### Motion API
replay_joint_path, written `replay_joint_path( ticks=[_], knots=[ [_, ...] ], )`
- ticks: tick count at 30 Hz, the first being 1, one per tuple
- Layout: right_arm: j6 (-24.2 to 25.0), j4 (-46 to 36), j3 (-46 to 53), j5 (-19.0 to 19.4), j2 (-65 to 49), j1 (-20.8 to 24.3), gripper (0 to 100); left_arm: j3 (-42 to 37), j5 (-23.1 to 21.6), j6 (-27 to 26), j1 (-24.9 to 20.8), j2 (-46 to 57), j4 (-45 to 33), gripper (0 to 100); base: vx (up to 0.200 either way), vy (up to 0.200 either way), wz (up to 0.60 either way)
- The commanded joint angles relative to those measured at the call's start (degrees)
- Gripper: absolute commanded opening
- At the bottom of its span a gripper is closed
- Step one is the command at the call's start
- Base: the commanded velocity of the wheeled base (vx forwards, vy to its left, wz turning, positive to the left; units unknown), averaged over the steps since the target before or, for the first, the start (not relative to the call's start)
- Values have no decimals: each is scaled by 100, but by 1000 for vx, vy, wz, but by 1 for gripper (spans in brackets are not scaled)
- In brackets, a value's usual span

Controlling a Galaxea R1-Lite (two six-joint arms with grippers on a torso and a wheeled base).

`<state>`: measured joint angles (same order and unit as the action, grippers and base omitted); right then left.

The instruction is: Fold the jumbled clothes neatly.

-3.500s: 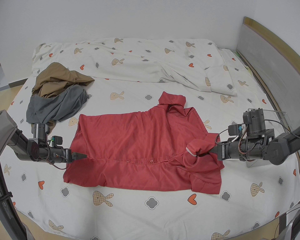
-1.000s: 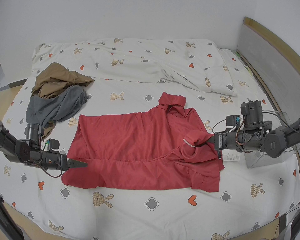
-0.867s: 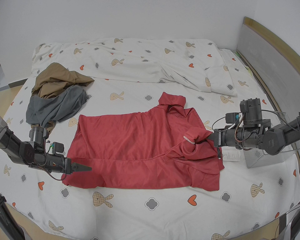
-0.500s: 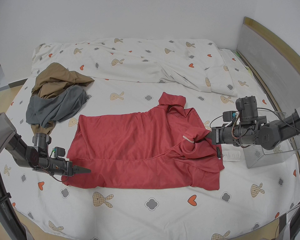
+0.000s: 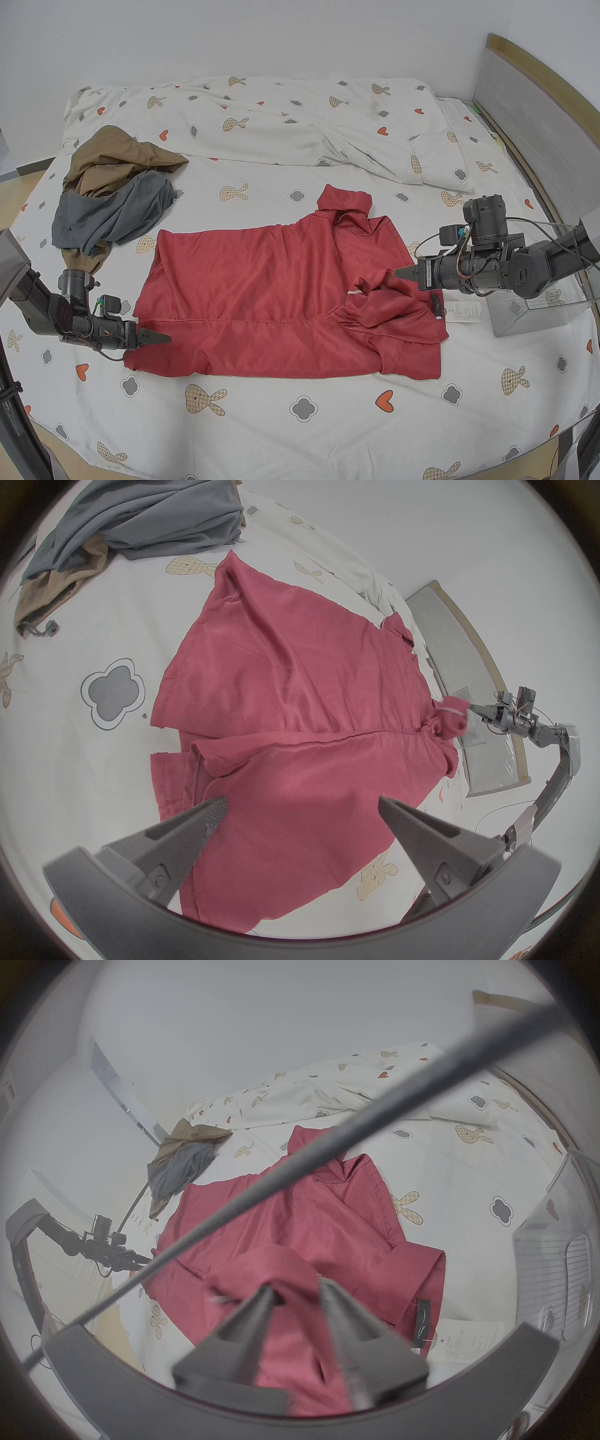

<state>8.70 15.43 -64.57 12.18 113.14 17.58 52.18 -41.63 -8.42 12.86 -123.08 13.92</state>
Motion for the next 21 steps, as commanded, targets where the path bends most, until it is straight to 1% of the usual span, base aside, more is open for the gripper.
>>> replay_joint_path(
  ticks=[1, 3, 4, 6, 8, 9, 10, 13, 14, 15, 16, 17, 18, 20, 21],
  knots=[
    [8, 4, -143, -5, 208, -9, 100, -41, -3, 7, -3, 3, 23, 100, 0, 0, 0],
    [17, 4, -178, -5, 208, -62, 100, -32, -3, 7, -3, 12, 32, 100, 0, 0, 0],
    [26, 4, -187, -5, 164, -193, 100, -23, -3, -1, -3, 21, 40, 100, 0, 0, 0],
    [26, 4, -170, -5, 147, -229, 100, -23, -3, -1, -3, 21, 40, 100, 0, 0, 0],
    [70, -93, 270, 65, -451, -396, 100, -41, -3, -1, -3, 73, 40, 100, 0, 0, 0],
    [61, -111, 358, 74, -521, -404, 100, -41, -3, -1, -3, 82, 40, 100, 0, 0, 0],
    [52, -225, 929, 136, -899, -448, 100, -58, -3, -1, -3, 108, 40, 100, 0, 0, 0],
    [61, -199, 1746, 364, -1128, -607, 100, -58, -3, -1, -3, 161, 40, 100, 0, 0, 0],
    [44, -181, 2063, 593, -1110, -774, 100, -67, -3, -1, -3, 179, 40, 100, 0, 0, 0],
    [44, -181, 2089, 628, -1110, -800, 100, -67, -3, -1, -3, 179, 40, 100, 0, 0, 0],
    [17, -172, 2388, 1094, -1066, -1011, 100, -85, -12, -1, -3, 231, 40, 100, 0, 0, 0],
    [8, -172, 2432, 1217, -1040, -1055, 100, -94, -12, -10, -12, 249, 40, 100, 0, 0, 0],
    [-9, -163, 2564, 1639, -908, -1231, 100, -120, -21, -10, -12, 311, 40, 100, 0, 0, 0],
    [-123, -76, 2608, 2113, -662, -1450, 100, -190, -38, -1, -20, 451, 67, 100, 0, 0, 0],
    [-238, 21, 2634, 2254, -539, -1538, 100, -234, -47, -1, -20, 539, 93, 100, 0, 0, 0]
  ],
)
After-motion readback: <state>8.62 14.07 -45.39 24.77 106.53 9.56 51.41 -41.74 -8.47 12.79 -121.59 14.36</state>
